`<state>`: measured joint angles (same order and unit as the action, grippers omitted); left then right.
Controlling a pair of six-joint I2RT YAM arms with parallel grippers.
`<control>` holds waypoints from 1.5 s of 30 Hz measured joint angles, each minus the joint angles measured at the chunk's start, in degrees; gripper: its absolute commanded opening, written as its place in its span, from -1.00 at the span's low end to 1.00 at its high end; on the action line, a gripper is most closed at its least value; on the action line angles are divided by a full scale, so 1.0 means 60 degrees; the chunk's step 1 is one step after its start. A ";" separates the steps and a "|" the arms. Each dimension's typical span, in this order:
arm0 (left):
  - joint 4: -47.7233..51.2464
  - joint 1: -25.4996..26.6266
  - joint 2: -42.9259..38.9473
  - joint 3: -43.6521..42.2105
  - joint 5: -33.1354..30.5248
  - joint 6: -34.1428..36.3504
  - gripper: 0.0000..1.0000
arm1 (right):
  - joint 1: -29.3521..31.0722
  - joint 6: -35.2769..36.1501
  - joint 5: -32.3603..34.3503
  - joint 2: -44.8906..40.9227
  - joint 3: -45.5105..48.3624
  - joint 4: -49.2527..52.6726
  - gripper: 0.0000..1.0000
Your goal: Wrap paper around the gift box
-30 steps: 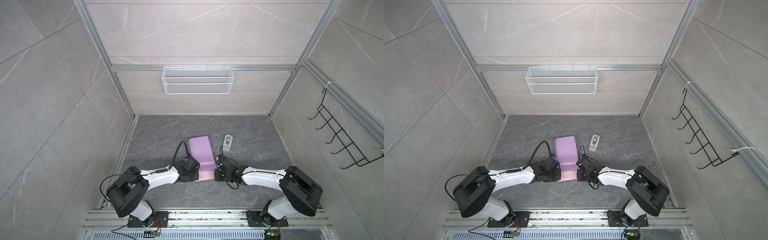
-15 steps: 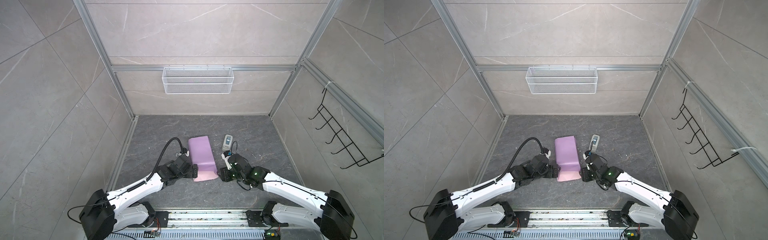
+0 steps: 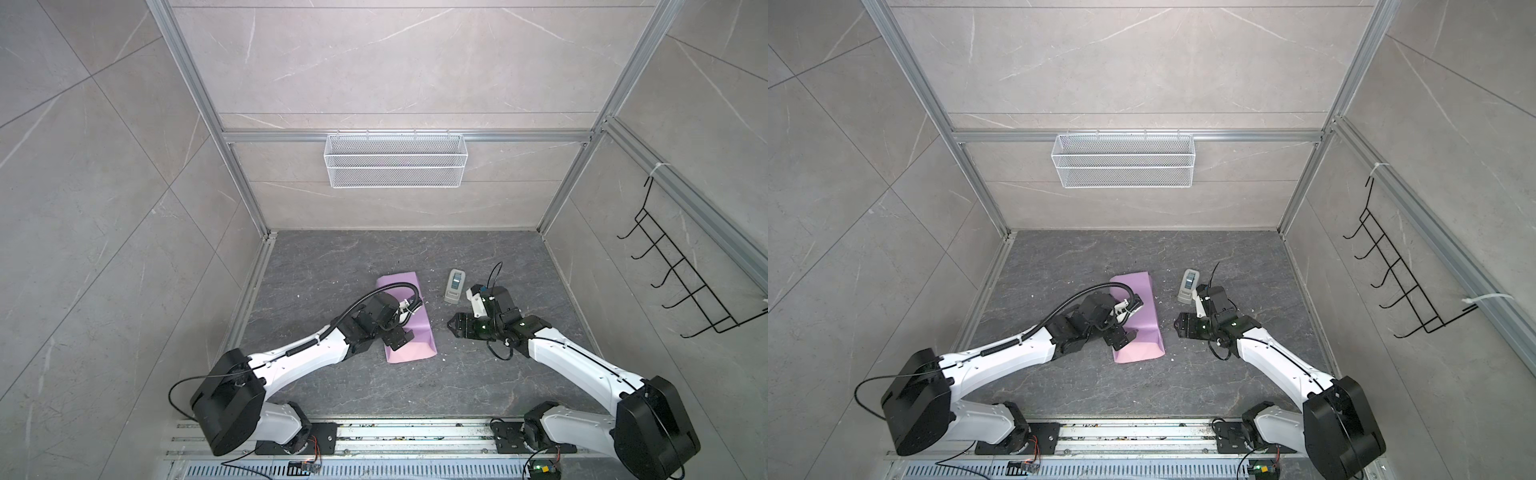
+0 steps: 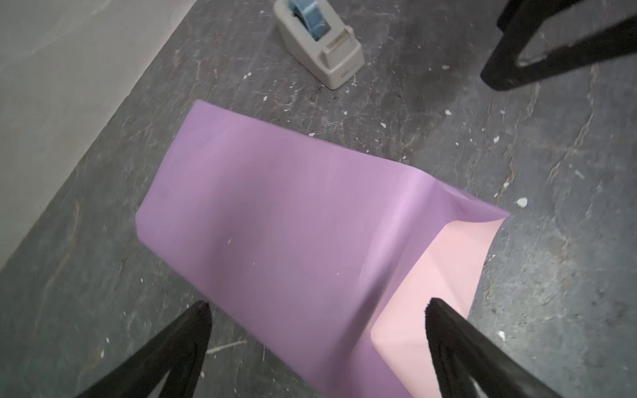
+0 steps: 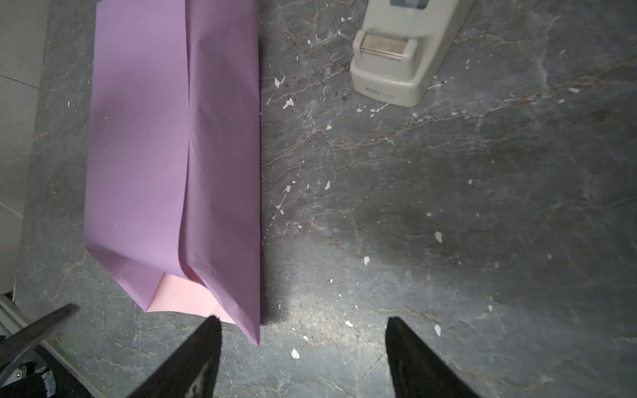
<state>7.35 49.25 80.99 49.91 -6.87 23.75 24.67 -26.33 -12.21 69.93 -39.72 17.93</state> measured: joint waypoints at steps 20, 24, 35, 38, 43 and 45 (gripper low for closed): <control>-0.0452 -0.0696 0.2033 0.0572 0.0659 0.3289 0.75 | 0.0102 -0.0197 -0.0510 0.0860 0.0652 -0.1843 0.67; -0.0463 -0.0696 0.2036 0.0572 0.0659 0.3450 0.73 | 0.0423 -0.0313 -0.0455 0.1249 0.0739 -0.2433 0.61; -0.0539 -0.0696 0.2036 0.0532 0.0663 0.3544 0.73 | 0.0892 -0.0412 -0.0015 0.2073 0.1009 -0.3289 0.42; -0.0539 -0.0696 0.2036 0.0532 0.0663 0.3544 0.73 | 0.1100 -0.0437 0.0000 0.2080 0.1082 -0.3435 0.41; -0.0535 -0.0696 0.2036 0.0532 0.0667 0.3548 0.73 | 0.1315 -0.0510 0.0007 0.2080 0.1086 -0.3679 0.41; -0.0535 -0.0696 0.2036 0.0532 0.0667 0.3544 0.73 | 0.1366 -0.0586 0.0036 0.2080 0.1089 -0.3748 0.41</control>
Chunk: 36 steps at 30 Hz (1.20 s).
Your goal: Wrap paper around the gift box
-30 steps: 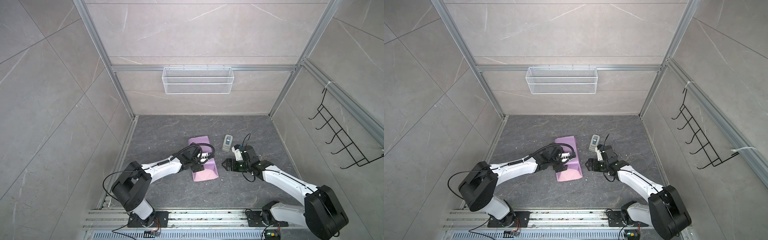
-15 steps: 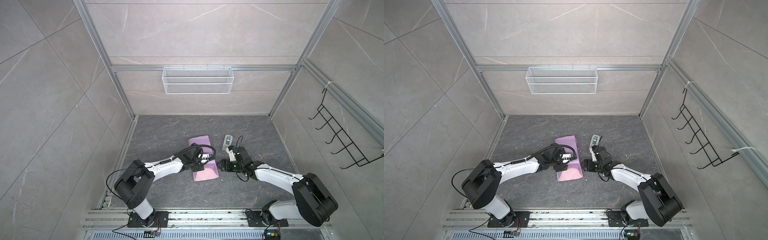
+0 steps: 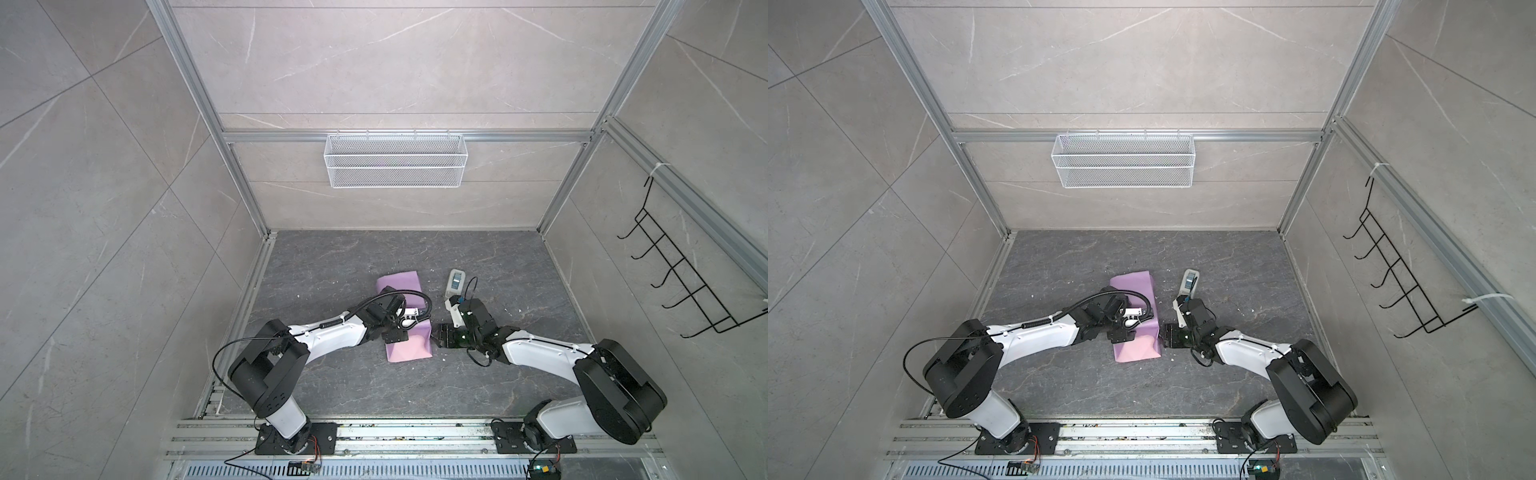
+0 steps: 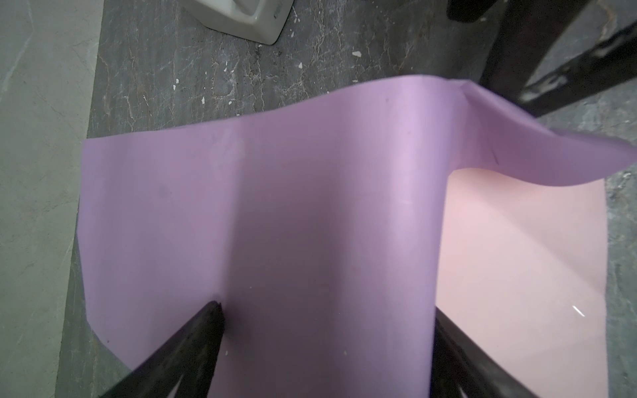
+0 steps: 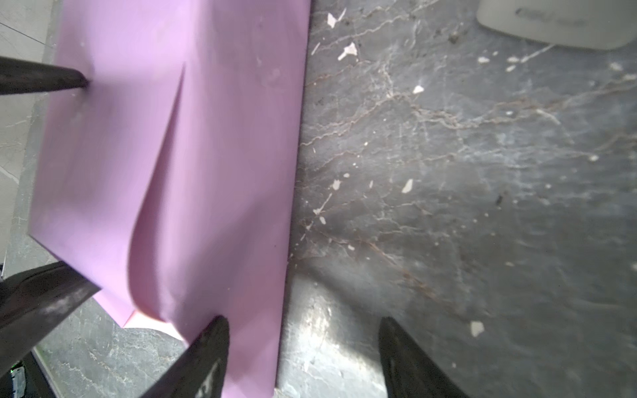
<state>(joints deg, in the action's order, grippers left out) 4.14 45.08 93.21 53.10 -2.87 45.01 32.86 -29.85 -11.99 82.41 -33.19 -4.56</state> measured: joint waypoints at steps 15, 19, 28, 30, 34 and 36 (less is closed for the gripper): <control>0.0004 0.0000 0.0000 0.0000 0.0000 0.0000 0.73 | 0.0579 -0.0510 0.0255 0.0291 0.0106 -0.0765 0.15; 0.0007 0.0000 0.0000 0.0000 0.0004 0.0000 0.73 | 0.0769 -0.0688 0.0393 0.0499 0.0124 -0.1075 0.04; 0.0011 0.0000 0.0000 0.0000 0.0047 0.0000 0.74 | 0.1049 -0.1107 0.0812 0.0605 0.0350 -0.1810 -0.13; 0.0011 0.0000 0.0000 0.0000 0.0073 0.0000 0.74 | 0.1078 -0.1191 0.0874 0.0699 0.0372 -0.2011 -0.17; 0.0018 0.0000 0.0000 0.0004 0.0113 -0.0007 0.76 | 0.1147 -0.1362 0.0922 0.0933 0.0372 -0.2342 -0.24; 0.0015 -0.0004 0.0000 0.0007 0.0178 -0.0036 0.76 | 0.1206 -0.1410 0.0936 0.1005 0.0372 -0.2506 -0.25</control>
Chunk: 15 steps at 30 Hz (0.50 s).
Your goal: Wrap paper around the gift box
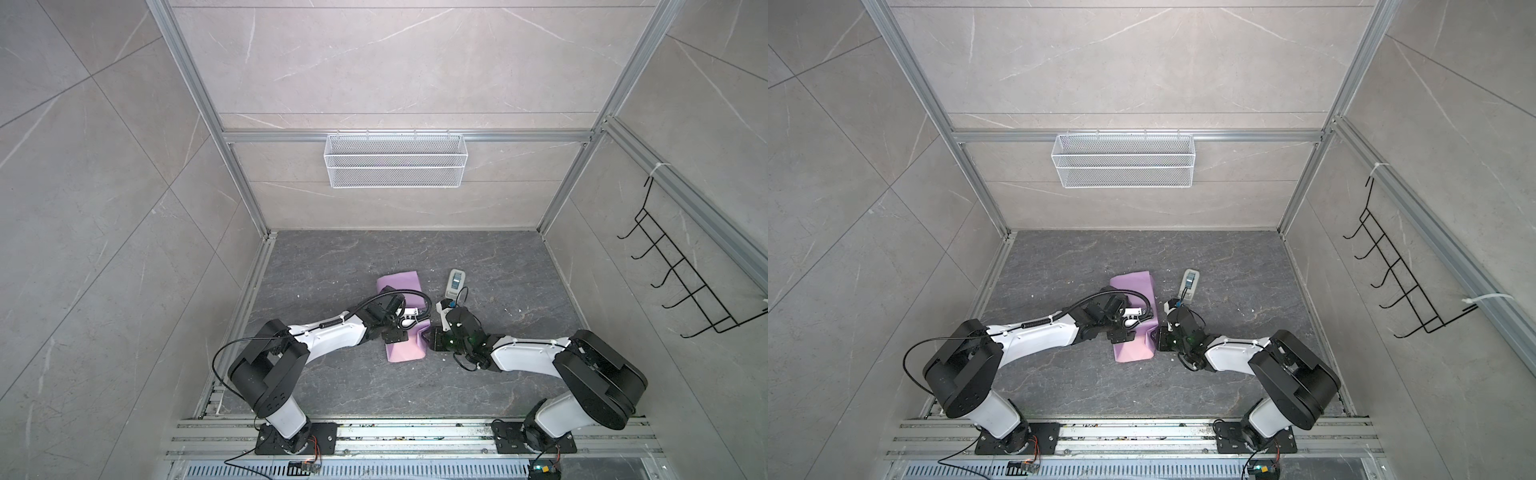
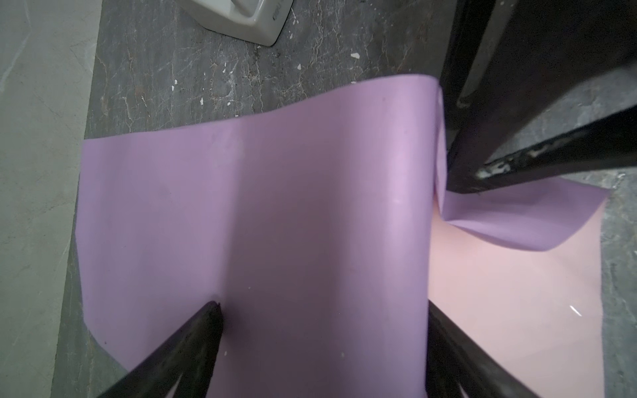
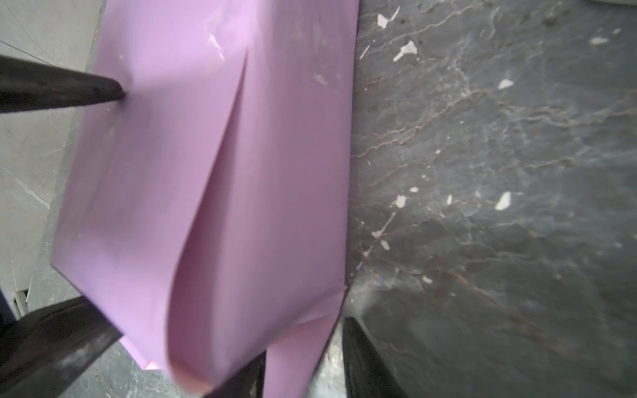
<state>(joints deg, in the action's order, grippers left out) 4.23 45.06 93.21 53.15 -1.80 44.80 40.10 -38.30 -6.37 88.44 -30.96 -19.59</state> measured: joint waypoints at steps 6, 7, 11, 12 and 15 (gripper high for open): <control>0.0033 -0.0007 0.0000 0.0029 0.0182 -0.0080 0.79 | 0.0200 -0.0200 0.0098 0.0211 0.0000 -0.0401 -0.30; 0.0044 -0.0007 0.0000 0.0040 0.0251 -0.0113 0.81 | 0.0233 -0.0204 0.0135 0.0240 0.0000 -0.0441 -0.31; 0.0109 -0.0007 0.0000 0.0080 0.0506 -0.0259 0.87 | 0.0299 -0.0273 0.0288 0.0310 0.0004 -0.0583 -0.33; 0.0109 -0.0007 -0.0004 0.0087 0.0583 -0.0324 0.88 | 0.0299 -0.0306 0.0324 0.0321 0.0044 -0.0652 -0.34; 0.0109 -0.0007 -0.0029 0.0087 0.0761 -0.0554 0.93 | 0.0299 -0.0353 0.0393 0.0335 0.0135 -0.0729 -0.36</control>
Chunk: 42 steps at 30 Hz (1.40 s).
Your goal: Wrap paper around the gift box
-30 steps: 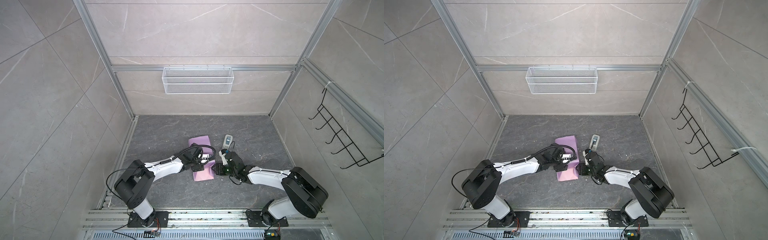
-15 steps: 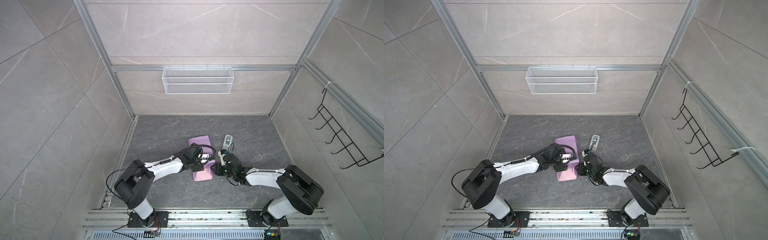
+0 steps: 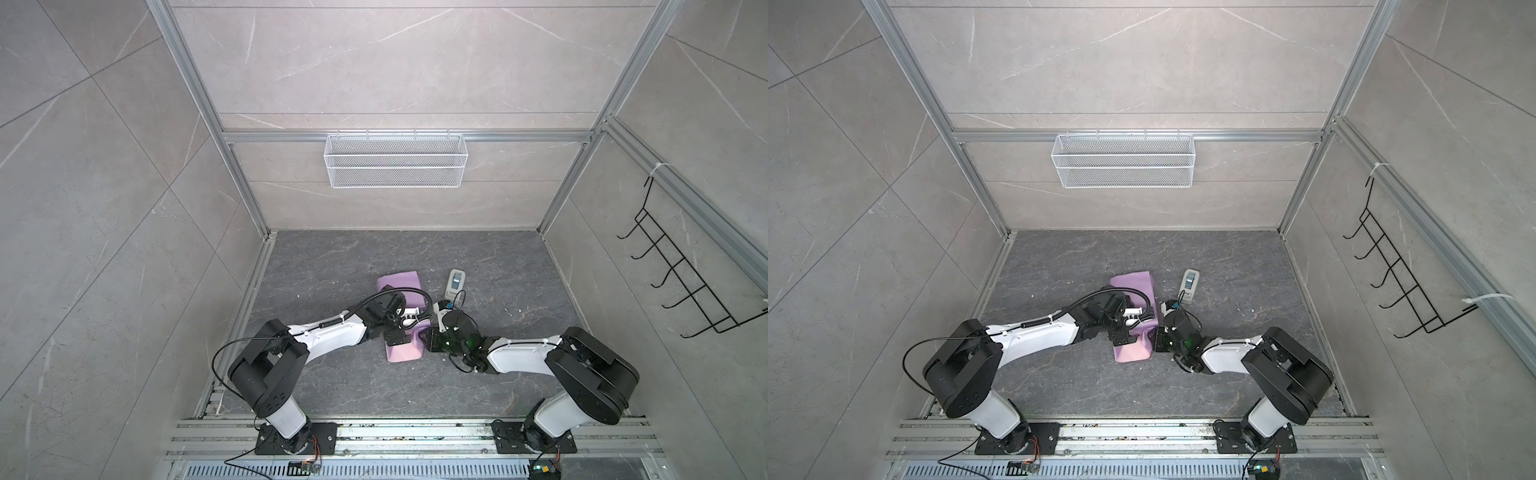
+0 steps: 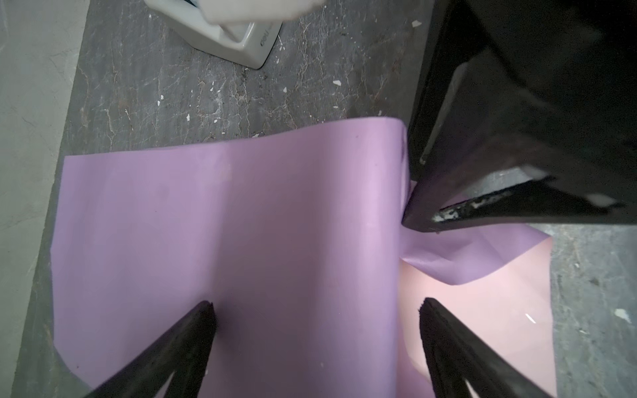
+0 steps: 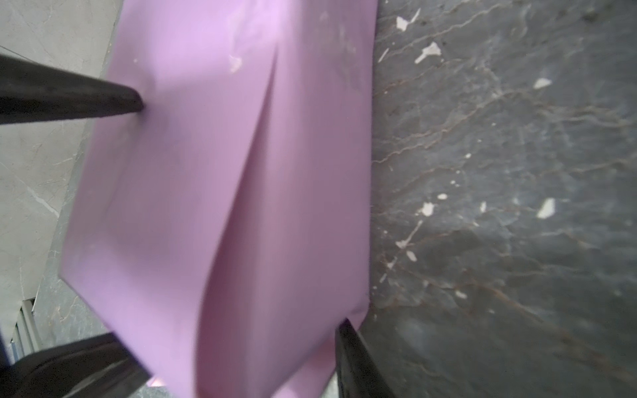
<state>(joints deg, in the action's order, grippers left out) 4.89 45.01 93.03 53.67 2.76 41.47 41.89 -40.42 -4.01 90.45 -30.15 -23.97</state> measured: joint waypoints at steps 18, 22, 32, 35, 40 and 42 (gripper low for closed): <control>-0.0506 0.0331 0.0087 0.0313 -0.0448 -0.1461 0.99 | 0.0091 -0.0135 0.0069 0.0098 0.0120 -0.0474 -0.41; -0.0608 0.0437 0.0342 0.0324 -0.0685 -0.1450 0.99 | 0.0091 -0.0168 0.0069 0.0098 0.0131 -0.0484 -0.42; -0.0718 0.0503 0.0619 0.0321 -0.1341 -0.1140 0.99 | 0.0098 -0.0175 0.0138 0.0098 0.0182 -0.0499 -0.43; -0.0769 0.0539 0.0656 0.0321 -0.1519 -0.0991 0.99 | 0.0106 -0.0200 0.0175 0.0098 0.0215 -0.0514 -0.43; -0.0798 0.0583 0.0659 0.0313 -0.1708 -0.0801 0.99 | 0.0106 -0.0200 0.0211 0.0098 0.0226 -0.0517 -0.44; -0.0827 0.0594 0.0659 0.0288 -0.1716 -0.0758 0.99 | 0.0106 -0.0200 0.0208 0.0095 0.0226 -0.0517 -0.44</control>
<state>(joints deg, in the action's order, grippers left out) -0.08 48.58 96.99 55.40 -7.53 36.93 42.52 -41.63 -2.76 91.02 -28.80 -27.07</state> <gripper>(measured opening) 0.995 0.279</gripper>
